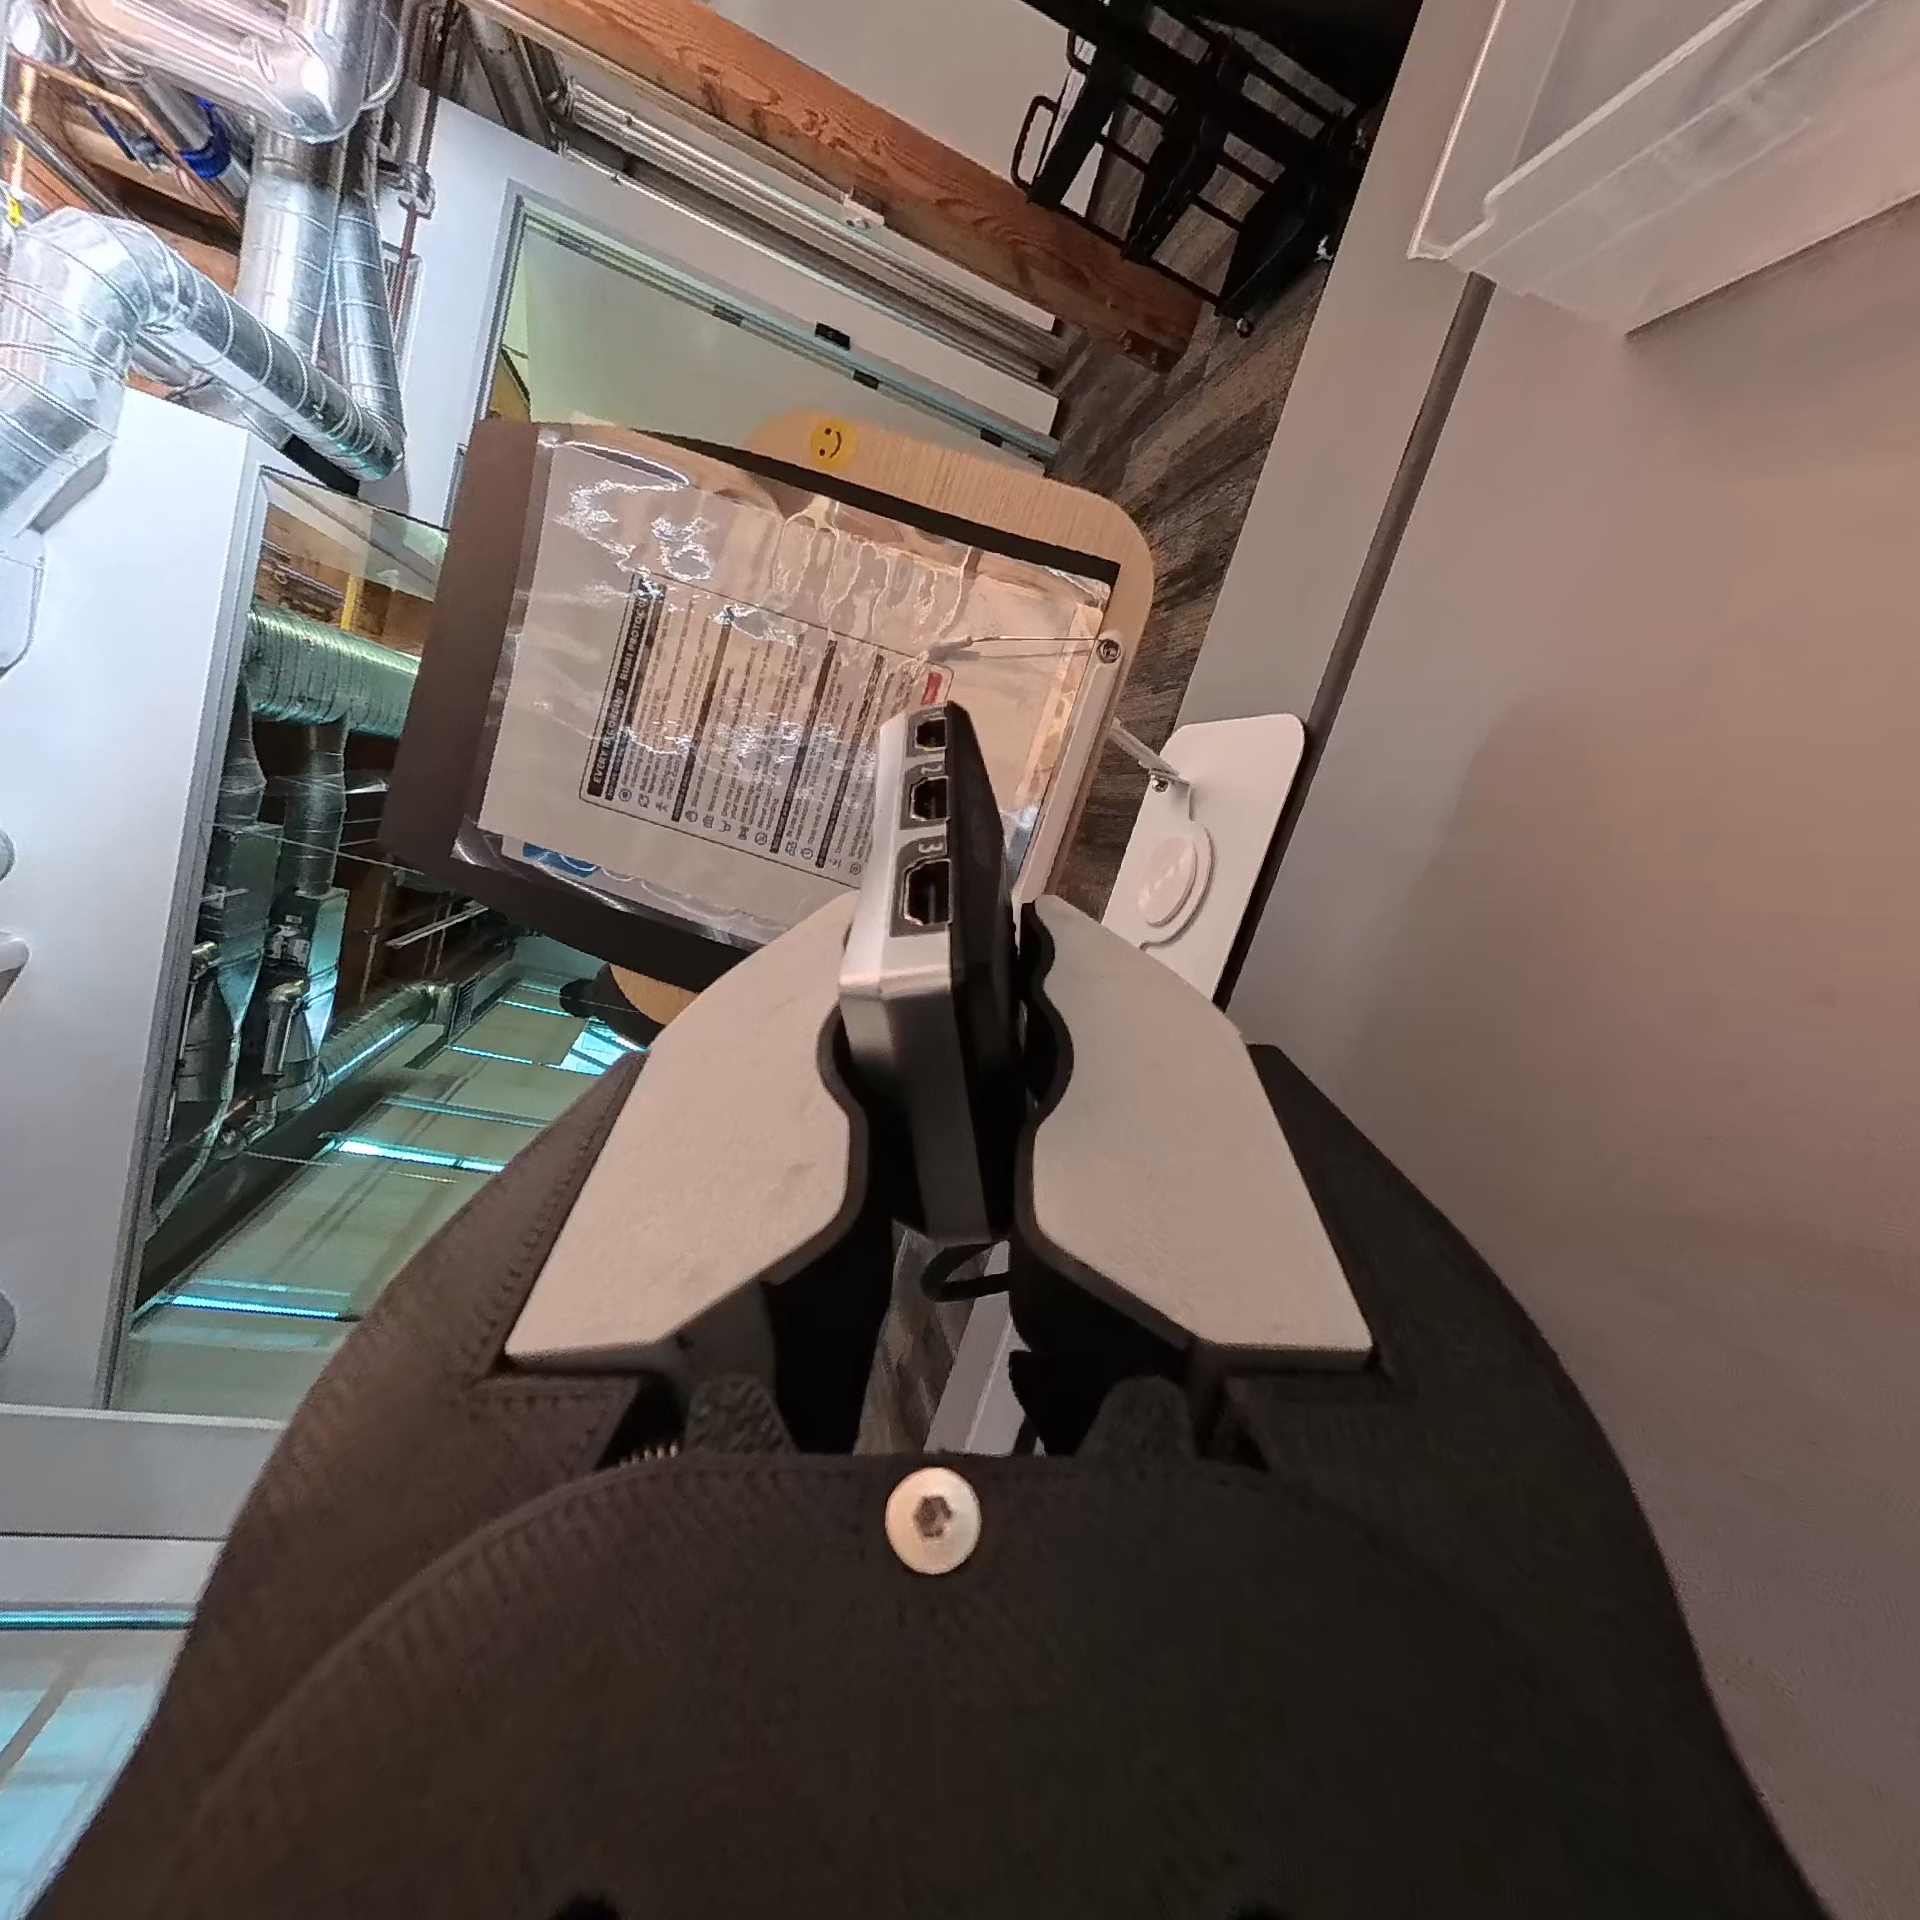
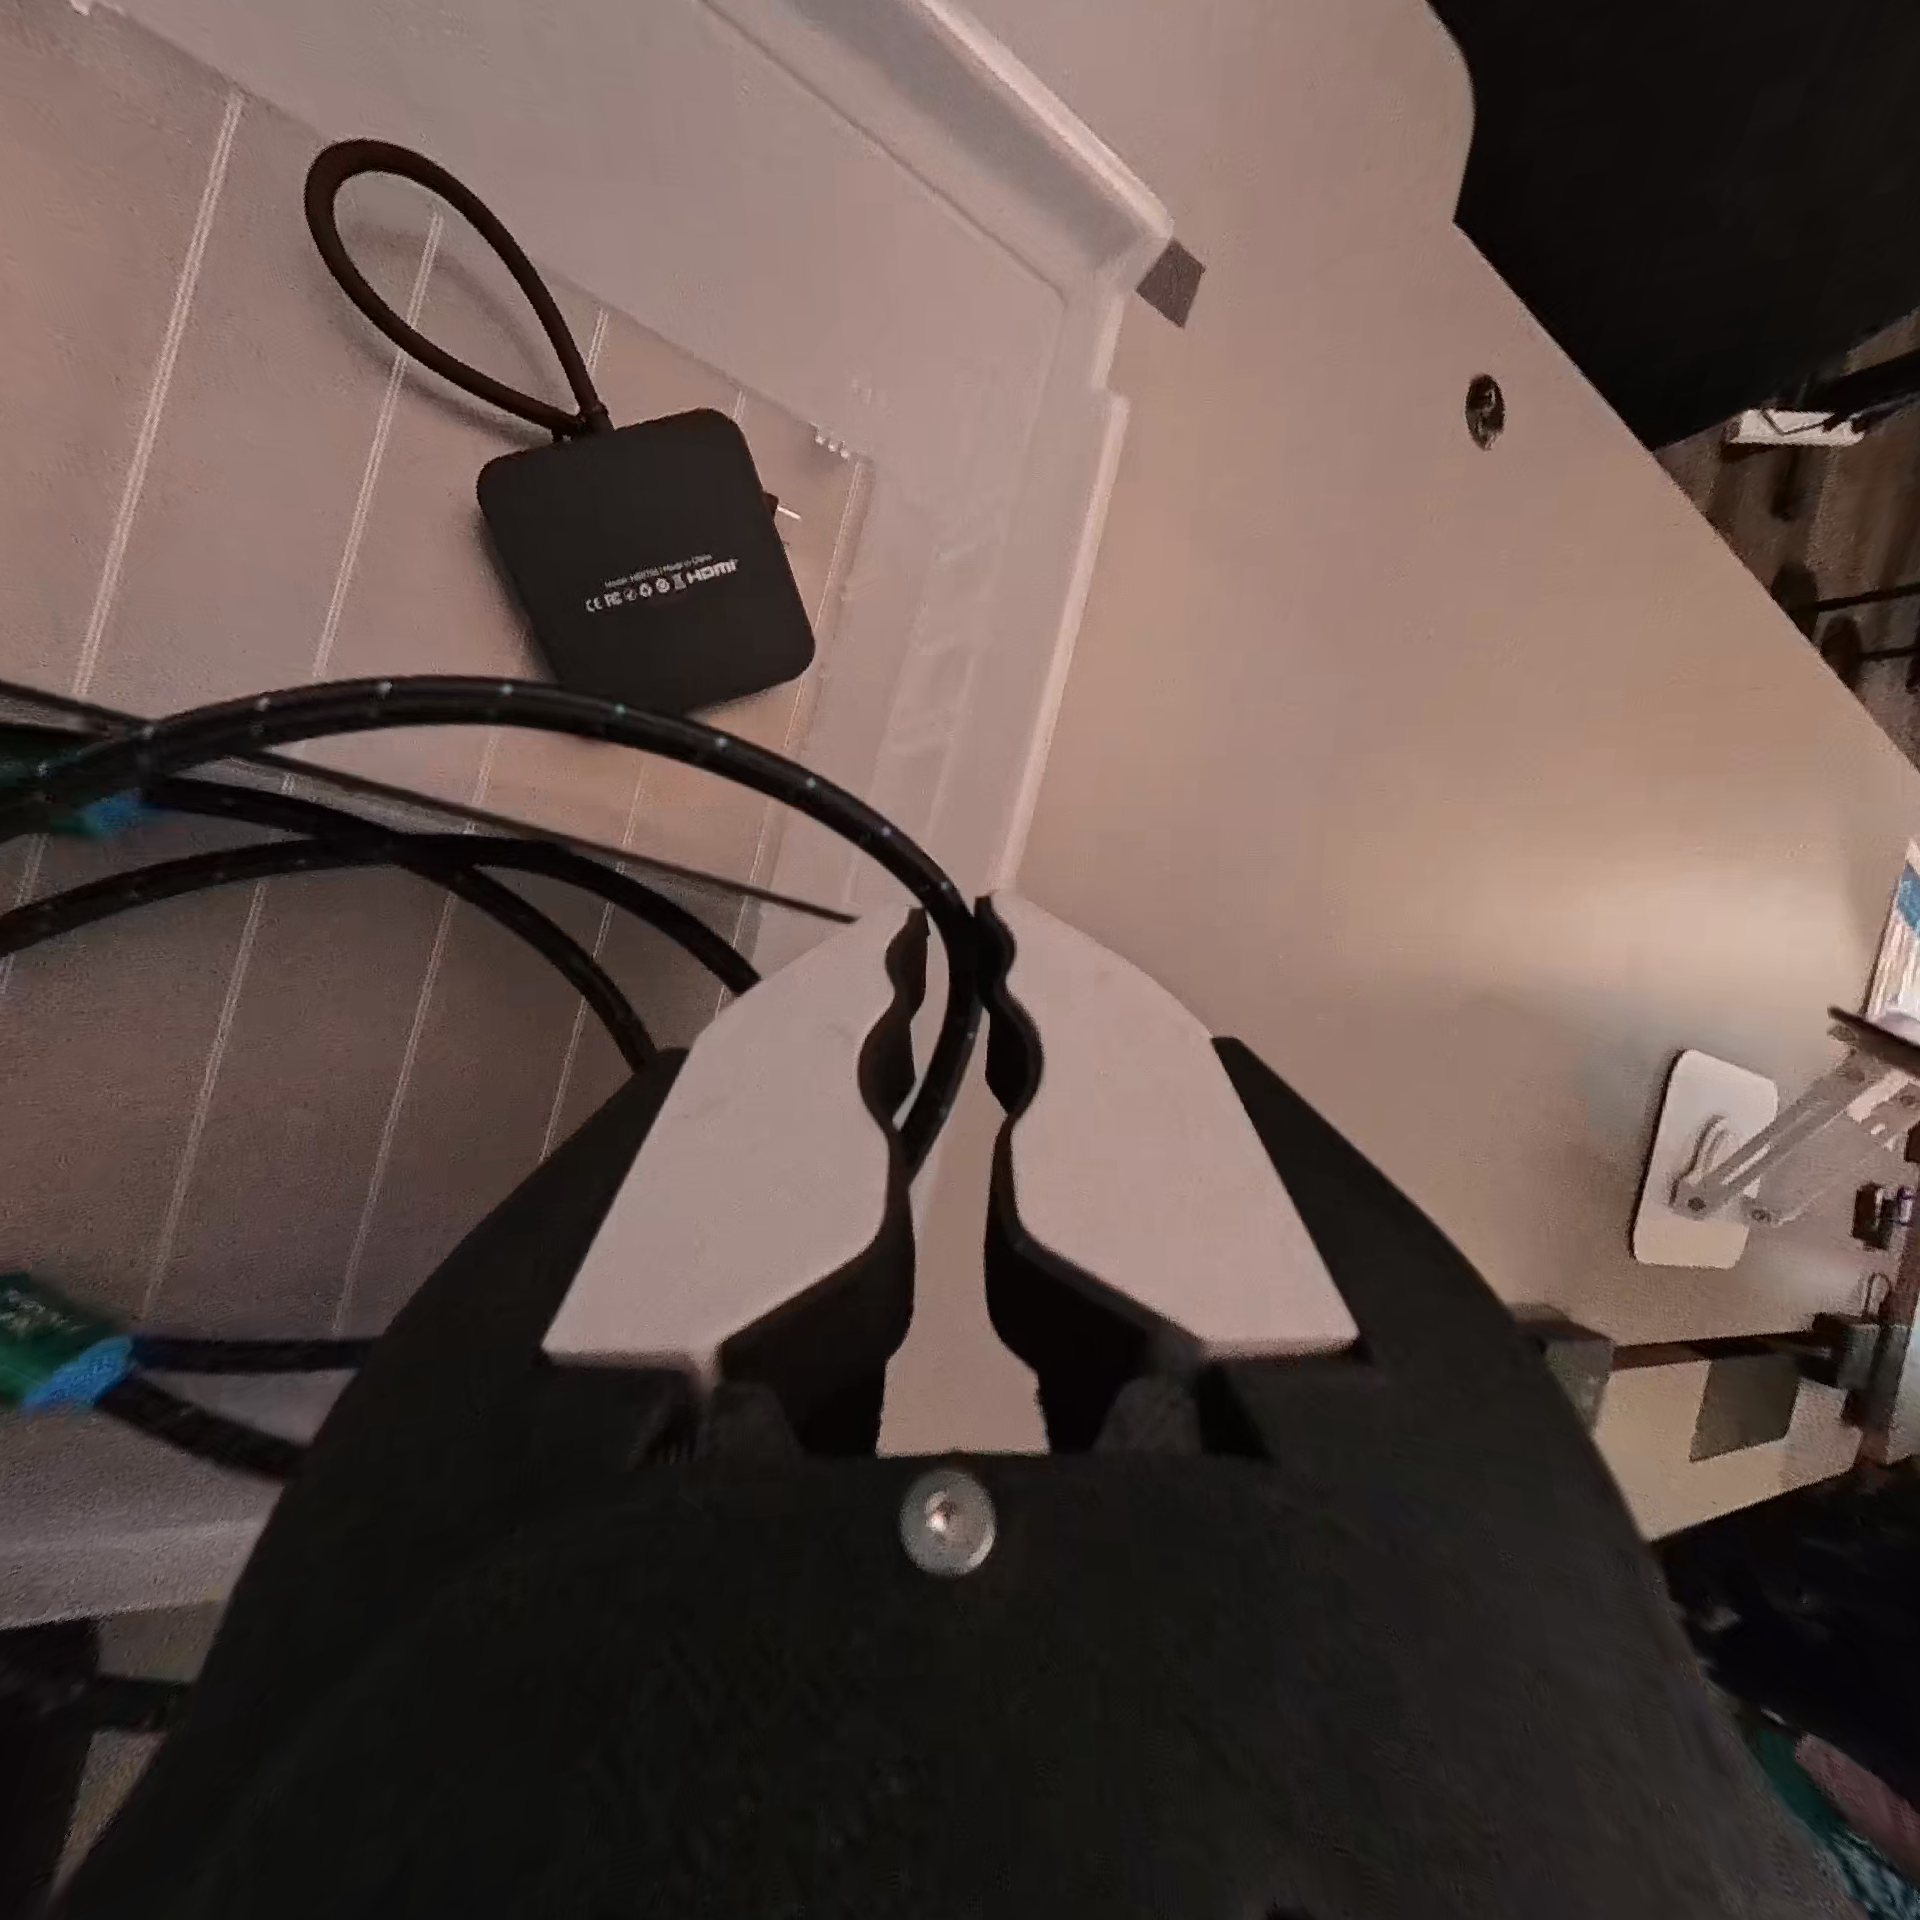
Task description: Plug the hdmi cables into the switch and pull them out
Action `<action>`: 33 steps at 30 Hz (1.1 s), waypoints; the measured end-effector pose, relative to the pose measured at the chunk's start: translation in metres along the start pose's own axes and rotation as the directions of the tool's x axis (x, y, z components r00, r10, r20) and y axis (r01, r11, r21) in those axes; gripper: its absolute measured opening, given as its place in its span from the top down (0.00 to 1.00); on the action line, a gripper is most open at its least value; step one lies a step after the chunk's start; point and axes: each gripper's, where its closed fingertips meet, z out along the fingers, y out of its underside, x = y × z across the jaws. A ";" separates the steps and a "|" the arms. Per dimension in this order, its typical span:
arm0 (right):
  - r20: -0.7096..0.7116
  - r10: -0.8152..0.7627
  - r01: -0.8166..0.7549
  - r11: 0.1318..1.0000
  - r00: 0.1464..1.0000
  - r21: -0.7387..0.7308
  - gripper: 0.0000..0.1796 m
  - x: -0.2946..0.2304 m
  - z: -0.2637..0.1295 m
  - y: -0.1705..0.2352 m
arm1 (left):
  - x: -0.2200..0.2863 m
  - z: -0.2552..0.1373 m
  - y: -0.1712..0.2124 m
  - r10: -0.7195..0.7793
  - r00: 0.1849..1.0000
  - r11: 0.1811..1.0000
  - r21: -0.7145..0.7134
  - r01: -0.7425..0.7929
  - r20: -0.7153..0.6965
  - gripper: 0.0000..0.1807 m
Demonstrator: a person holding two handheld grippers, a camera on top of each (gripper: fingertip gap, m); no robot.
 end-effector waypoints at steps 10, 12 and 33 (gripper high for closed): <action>-0.072 -0.001 0.005 0.998 0.997 0.060 0.80 0.003 -0.056 -0.018 | 0.007 -0.004 -0.015 0.001 0.999 0.996 0.088 0.002 -0.037 0.88; -0.017 -0.017 0.021 0.972 1.000 0.233 0.79 -0.019 -0.097 -0.052 | 0.012 -0.007 -0.023 0.014 0.998 0.991 0.137 -0.006 -0.060 0.88; -0.283 -0.814 0.452 -0.027 0.508 0.892 0.87 -0.310 -0.276 -0.135 | 0.066 -0.031 -0.063 0.087 0.938 0.939 0.341 0.035 -0.337 0.85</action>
